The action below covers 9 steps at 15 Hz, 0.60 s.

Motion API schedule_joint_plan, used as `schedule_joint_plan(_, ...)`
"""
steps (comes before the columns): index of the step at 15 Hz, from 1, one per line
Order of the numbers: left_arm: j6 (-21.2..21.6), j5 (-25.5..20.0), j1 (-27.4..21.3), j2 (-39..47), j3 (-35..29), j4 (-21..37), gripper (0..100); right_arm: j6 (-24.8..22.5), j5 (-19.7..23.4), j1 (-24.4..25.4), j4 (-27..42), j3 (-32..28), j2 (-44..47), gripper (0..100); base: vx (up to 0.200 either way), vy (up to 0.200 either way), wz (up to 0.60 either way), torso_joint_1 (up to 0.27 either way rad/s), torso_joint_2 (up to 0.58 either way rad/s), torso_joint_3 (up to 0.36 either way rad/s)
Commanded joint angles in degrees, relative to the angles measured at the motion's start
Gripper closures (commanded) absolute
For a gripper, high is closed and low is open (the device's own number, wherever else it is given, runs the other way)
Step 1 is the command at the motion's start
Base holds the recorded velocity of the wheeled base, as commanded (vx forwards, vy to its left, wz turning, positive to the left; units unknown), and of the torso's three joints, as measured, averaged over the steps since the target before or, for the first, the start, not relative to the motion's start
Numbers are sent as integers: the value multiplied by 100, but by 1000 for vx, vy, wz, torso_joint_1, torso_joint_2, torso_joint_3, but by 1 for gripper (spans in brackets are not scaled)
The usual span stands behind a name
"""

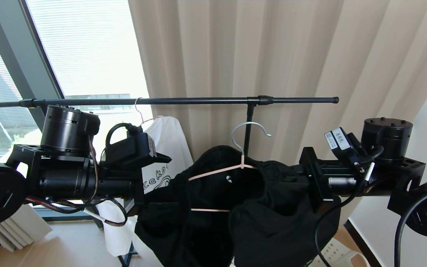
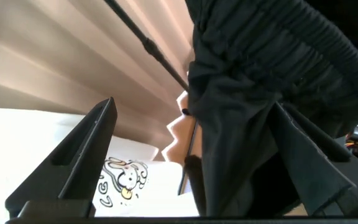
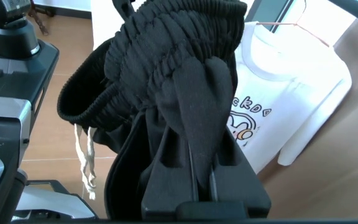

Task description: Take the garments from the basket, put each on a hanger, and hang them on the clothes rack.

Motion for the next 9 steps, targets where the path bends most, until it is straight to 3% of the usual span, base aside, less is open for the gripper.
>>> schedule_joint_plan(1,-16,-3,-133,158,-8,-4,0,-3,0,8,-11,12,-17,100,0,0,0,0,0,0)
schedule_joint_plan(6,-490,-12,-467,299,-193,-21,0,5,0,43,-11,39,-60,100,0,0,0,0,0,0)
schedule_joint_plan(9,-552,-12,-582,457,-237,-30,0,5,9,105,-11,91,-157,100,0,0,0,0,0,0)
